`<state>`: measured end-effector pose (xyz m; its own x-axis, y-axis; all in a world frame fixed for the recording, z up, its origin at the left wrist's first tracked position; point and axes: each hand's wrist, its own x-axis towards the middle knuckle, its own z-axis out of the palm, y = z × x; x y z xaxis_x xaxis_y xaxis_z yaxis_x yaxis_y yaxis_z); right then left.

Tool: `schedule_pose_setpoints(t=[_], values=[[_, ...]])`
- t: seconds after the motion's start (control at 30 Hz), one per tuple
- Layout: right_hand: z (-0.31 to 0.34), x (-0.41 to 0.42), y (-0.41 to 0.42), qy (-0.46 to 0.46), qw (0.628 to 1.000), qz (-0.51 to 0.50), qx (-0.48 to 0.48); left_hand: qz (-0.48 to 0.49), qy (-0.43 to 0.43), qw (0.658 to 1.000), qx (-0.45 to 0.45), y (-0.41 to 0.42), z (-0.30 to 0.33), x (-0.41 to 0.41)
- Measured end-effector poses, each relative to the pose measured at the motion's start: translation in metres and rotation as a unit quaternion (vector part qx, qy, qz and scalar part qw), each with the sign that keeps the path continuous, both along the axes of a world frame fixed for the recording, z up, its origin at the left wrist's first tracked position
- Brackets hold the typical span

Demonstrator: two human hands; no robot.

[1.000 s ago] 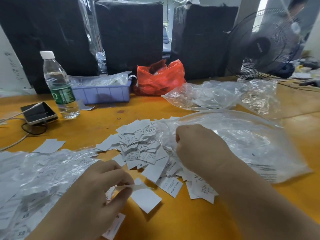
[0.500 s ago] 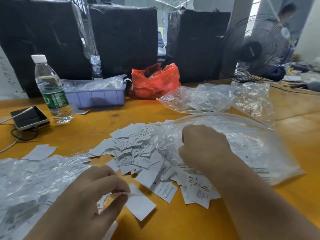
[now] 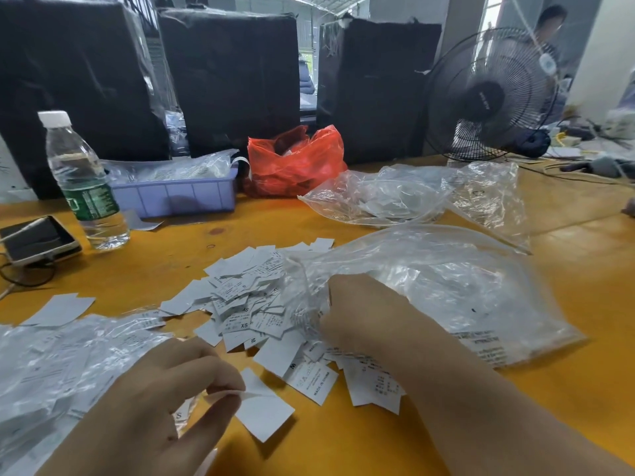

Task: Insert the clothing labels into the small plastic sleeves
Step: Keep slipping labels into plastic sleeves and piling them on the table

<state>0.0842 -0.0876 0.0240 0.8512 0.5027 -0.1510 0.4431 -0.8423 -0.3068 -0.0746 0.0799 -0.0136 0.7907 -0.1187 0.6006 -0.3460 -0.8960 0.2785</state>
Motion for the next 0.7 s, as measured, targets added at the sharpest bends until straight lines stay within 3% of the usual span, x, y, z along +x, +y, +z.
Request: schedule_pose_setpoints(t=[0.7], values=[[0.017,-0.018,-0.006,-0.166,0.983,0.007,0.084,0.022,-0.001,1.0,-0.011,-0.001,0.005,-0.005]])
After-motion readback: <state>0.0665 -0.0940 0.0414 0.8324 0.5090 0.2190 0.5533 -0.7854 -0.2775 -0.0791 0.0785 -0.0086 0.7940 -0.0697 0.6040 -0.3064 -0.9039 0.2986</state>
